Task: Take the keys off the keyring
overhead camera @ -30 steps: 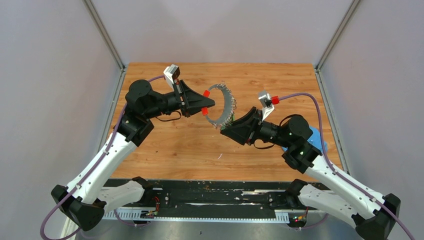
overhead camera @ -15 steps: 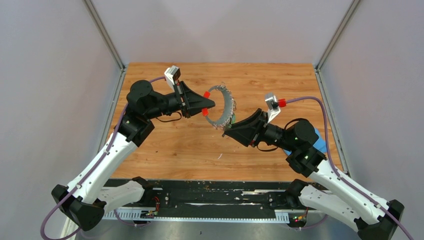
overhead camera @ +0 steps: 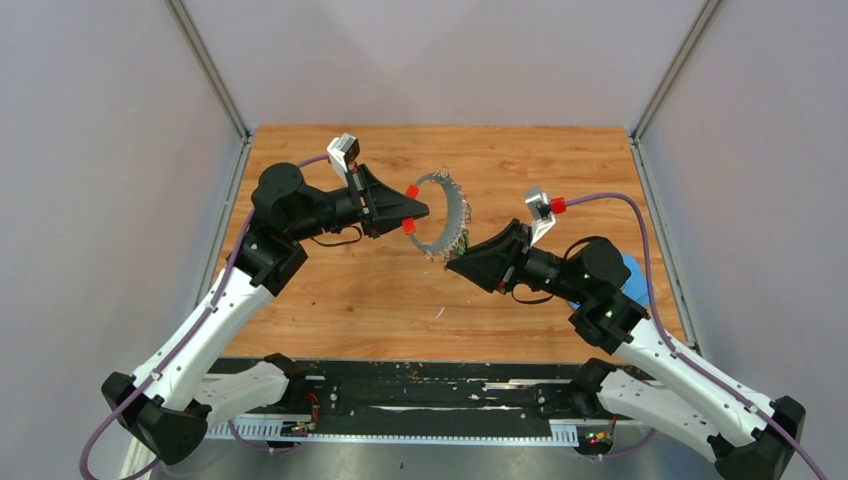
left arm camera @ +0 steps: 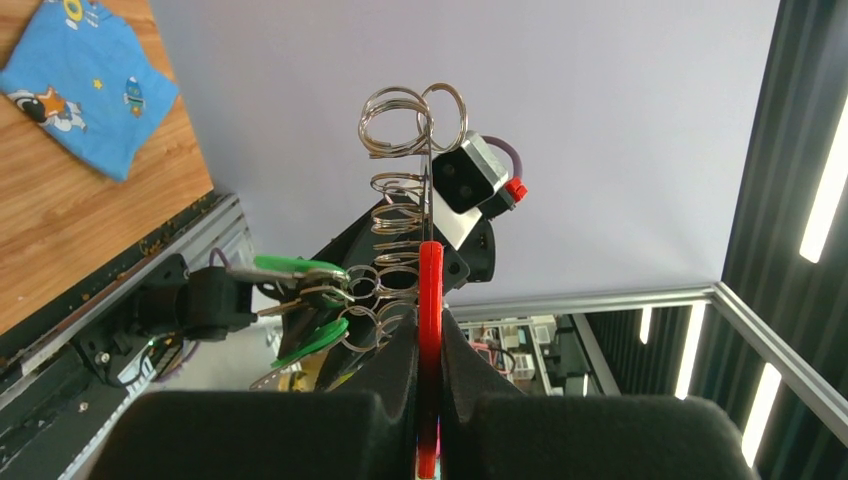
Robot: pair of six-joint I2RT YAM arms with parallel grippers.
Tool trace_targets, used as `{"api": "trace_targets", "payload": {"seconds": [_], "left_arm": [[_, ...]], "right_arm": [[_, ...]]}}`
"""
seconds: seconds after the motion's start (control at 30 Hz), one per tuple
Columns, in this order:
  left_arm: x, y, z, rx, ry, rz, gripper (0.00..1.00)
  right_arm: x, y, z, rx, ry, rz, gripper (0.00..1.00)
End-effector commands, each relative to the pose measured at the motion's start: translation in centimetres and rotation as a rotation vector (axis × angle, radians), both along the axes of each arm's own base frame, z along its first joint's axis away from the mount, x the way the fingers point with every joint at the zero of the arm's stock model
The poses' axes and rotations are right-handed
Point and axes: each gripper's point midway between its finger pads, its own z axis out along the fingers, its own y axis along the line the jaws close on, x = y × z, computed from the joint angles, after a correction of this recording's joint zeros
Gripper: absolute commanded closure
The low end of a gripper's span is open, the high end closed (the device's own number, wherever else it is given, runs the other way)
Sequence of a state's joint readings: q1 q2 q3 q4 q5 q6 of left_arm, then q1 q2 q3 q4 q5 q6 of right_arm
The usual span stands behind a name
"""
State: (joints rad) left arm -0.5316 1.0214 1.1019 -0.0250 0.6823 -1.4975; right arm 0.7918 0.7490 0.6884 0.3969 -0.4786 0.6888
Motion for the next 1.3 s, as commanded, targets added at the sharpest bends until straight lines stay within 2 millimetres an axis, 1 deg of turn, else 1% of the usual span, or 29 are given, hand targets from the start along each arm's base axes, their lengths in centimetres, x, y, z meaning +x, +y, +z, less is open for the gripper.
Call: {"api": "trace_targets", "payload": {"seconds": [0.0, 0.2, 0.47, 0.63, 0.93, 1.13, 1.27], "left_arm": [[-1.1, 0.3, 0.4, -0.013, 0.01, -0.027, 1.0], [-1.0, 0.3, 0.1, -0.009, 0.016, -0.025, 1.0], [-1.1, 0.3, 0.2, -0.01, 0.014, -0.028, 1.0], [-1.1, 0.3, 0.3, -0.01, 0.013, -0.03, 1.0], [-0.9, 0.2, 0.1, -0.008, 0.018, -0.028, 1.0], [-0.7, 0.0, 0.1, -0.007, 0.017, -0.029, 1.0], [-0.7, 0.0, 0.2, -0.006, 0.016, -0.032, 1.0]], "right_arm": [[-0.8, -0.2, 1.0, 0.038, -0.032, 0.013, 0.69], [-1.0, 0.1, 1.9, 0.049, -0.061, 0.038, 0.69], [-0.4, 0.8, 1.8, 0.029, -0.07, 0.042, 0.7], [-0.1, 0.8, 1.7, 0.018, -0.09, 0.025, 0.7], [-0.6, 0.5, 2.7, 0.033, -0.119, 0.035, 0.7], [-0.8, 0.3, 2.1, 0.022, -0.118, 0.028, 0.7], [-0.5, 0.1, 1.7, 0.008, -0.129, 0.007, 0.7]]}}
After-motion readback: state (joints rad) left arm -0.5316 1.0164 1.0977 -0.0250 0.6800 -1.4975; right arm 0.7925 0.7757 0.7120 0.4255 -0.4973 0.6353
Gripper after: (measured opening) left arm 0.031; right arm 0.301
